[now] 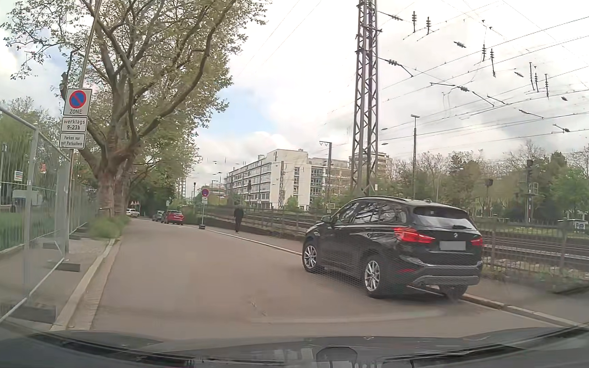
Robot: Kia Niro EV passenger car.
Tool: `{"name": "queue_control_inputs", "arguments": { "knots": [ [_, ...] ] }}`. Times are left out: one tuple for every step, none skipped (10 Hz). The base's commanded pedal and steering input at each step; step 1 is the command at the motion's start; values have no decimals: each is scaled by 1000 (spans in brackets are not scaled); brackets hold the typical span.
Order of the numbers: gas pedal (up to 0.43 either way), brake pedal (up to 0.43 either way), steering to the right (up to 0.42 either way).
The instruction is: Follow the waypoints while adhering to traffic rules and regulations
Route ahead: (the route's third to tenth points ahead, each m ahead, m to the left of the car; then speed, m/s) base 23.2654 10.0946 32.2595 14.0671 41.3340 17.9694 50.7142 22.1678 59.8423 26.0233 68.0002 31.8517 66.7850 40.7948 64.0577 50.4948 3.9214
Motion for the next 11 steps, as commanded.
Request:
{"name": "queue_control_inputs", "arguments": {
  "knots": [
    [79,0,-194],
    [79,0,-194],
    [87,0,-192],
    [87,0,-188],
    [98,0,-186],
    [98,0,-183],
    [110,0,-174],
    [110,0,-164],
    [118,0,-151],
    [118,0,-143],
    [130,0,-136]
  ]
}}
